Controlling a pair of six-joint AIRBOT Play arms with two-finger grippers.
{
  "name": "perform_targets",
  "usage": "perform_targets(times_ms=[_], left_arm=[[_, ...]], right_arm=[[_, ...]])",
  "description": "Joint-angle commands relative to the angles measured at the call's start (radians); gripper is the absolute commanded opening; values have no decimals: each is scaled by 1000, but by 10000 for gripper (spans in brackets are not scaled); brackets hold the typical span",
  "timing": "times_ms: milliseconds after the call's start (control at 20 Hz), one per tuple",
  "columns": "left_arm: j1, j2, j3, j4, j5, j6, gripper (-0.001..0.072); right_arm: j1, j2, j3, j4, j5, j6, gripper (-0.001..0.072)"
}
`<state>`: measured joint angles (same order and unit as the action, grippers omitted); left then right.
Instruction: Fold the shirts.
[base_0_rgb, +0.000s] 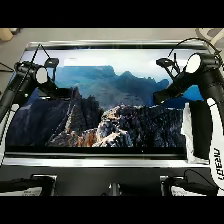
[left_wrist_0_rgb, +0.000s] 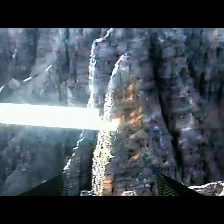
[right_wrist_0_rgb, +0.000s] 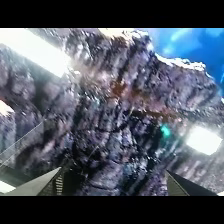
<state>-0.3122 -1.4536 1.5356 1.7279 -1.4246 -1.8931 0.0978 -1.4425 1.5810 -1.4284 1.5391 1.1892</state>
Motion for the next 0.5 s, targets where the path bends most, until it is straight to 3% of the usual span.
perform_targets(times_ms=[0, 450], left_arm=[[-1, -1, -4, 0, 2, -11, 687], [-1, -1, -4, 0, 2, -11, 687]], right_arm=[[3, -2, 1, 2, 6, 3, 695], [3, -2, 1, 2, 6, 3, 689]])
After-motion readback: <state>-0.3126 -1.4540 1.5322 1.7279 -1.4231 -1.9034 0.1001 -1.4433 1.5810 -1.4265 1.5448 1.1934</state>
